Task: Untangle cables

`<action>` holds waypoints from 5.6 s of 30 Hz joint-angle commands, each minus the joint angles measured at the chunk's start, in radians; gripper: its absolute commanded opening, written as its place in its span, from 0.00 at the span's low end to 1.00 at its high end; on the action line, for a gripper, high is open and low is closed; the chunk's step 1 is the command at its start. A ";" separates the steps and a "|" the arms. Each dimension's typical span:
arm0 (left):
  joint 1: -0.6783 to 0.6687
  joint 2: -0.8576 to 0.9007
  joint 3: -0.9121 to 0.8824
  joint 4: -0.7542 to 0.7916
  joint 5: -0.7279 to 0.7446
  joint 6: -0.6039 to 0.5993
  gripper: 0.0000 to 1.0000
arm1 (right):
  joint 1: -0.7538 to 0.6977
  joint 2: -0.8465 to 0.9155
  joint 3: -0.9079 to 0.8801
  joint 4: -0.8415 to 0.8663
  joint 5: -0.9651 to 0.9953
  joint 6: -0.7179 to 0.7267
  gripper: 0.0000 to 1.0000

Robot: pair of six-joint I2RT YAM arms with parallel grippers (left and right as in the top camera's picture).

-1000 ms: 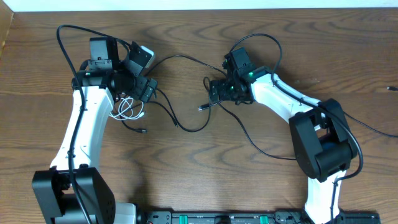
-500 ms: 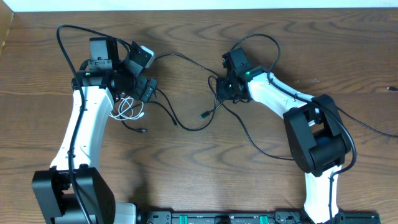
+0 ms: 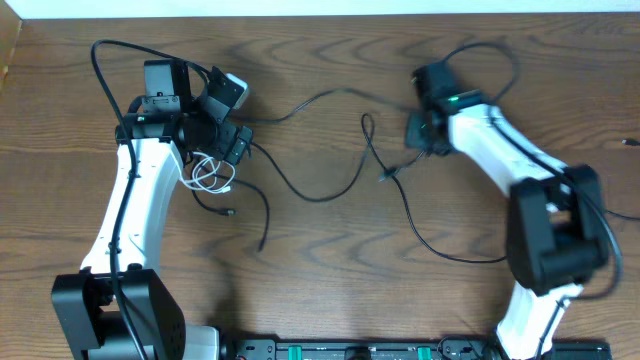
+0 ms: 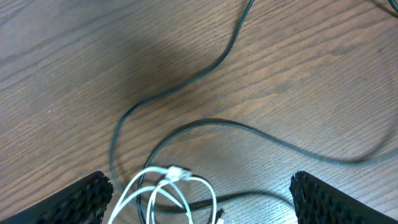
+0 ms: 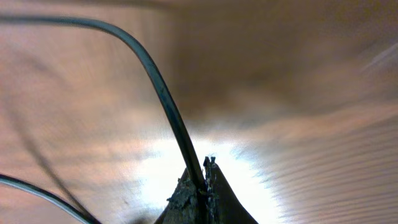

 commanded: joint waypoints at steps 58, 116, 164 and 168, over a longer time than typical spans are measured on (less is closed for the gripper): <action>0.002 0.010 -0.004 -0.005 0.013 -0.016 0.93 | 0.159 -0.215 0.039 -0.161 -0.330 0.006 0.99; 0.002 0.010 -0.004 -0.005 0.013 -0.016 0.92 | 0.042 -0.552 0.053 -0.274 0.186 0.075 0.01; 0.002 0.010 -0.004 -0.005 0.051 -0.016 0.92 | -0.117 -0.647 0.063 0.909 0.821 -0.767 0.01; 0.002 0.010 -0.004 -0.004 0.066 -0.016 0.93 | -0.039 -0.647 0.063 0.935 0.821 -0.807 0.01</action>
